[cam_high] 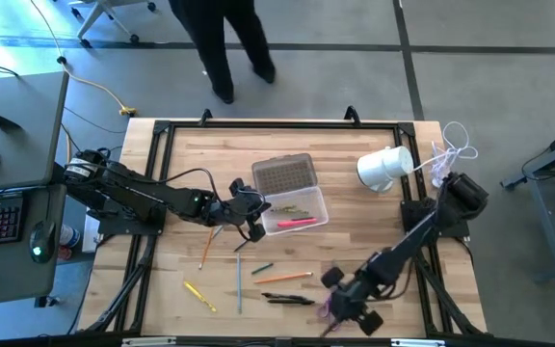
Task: Pick & place school supplies into a supply box
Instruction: Put the bottom orange pencil into the gray supply box
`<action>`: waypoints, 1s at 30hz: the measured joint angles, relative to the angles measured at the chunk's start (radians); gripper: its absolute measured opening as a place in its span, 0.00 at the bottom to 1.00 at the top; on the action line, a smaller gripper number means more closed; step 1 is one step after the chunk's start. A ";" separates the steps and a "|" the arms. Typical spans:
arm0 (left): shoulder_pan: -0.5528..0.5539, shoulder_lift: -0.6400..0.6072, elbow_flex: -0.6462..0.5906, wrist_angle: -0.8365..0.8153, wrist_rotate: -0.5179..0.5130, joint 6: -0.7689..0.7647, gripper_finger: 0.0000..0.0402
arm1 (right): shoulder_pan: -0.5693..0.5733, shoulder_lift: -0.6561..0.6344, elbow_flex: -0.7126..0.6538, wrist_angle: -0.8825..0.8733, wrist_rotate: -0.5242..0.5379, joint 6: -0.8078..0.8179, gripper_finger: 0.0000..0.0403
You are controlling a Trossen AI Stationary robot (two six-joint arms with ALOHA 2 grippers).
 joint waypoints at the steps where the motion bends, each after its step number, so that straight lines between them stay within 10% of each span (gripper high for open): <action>1: 0.000 0.000 0.000 0.000 0.000 0.000 0.12 | 0.014 0.000 -0.009 0.010 0.000 0.001 0.22; 15: 0.000 0.000 0.000 0.002 -0.006 -0.008 0.12 | -0.049 0.001 -0.062 0.164 0.420 0.059 0.20; 30: 0.000 0.000 0.000 -0.001 0.000 -0.008 0.12 | -0.228 0.112 -0.061 0.331 0.359 -0.024 0.20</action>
